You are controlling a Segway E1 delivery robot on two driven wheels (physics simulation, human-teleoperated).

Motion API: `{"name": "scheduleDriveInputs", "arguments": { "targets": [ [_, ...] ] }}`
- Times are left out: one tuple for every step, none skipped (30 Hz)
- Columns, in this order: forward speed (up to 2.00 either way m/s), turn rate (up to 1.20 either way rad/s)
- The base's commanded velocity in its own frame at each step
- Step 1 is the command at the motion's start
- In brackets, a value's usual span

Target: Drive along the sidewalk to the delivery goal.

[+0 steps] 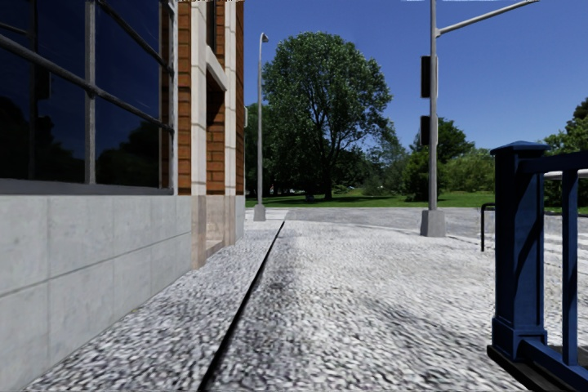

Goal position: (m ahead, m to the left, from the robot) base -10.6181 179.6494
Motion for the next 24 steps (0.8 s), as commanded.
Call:
{"name": "scheduleDriveInputs", "arguments": {
  "targets": [
    [2.0,0.0],
    [2.0,0.0],
    [2.0,0.0],
    [2.0,0.0],
    [2.0,0.0],
    [2.0,0.0],
    [2.0,0.0],
    [2.0,0.0],
    [2.0,0.0],
    [2.0,0.0],
    [2.0,0.0],
    [2.0,0.0],
    [2.0,0.0],
    [2.0,0.0],
    [2.0,0.0],
    [2.0,0.0],
    [2.0,0.0],
    [2.0,0.0],
    [2.0,0.0],
    [2.0,0.0],
    [2.0,0.0],
    [2.0,-0.38],
    [2.0,-0.8],
    [2.0,-0.8]
  ]
}}
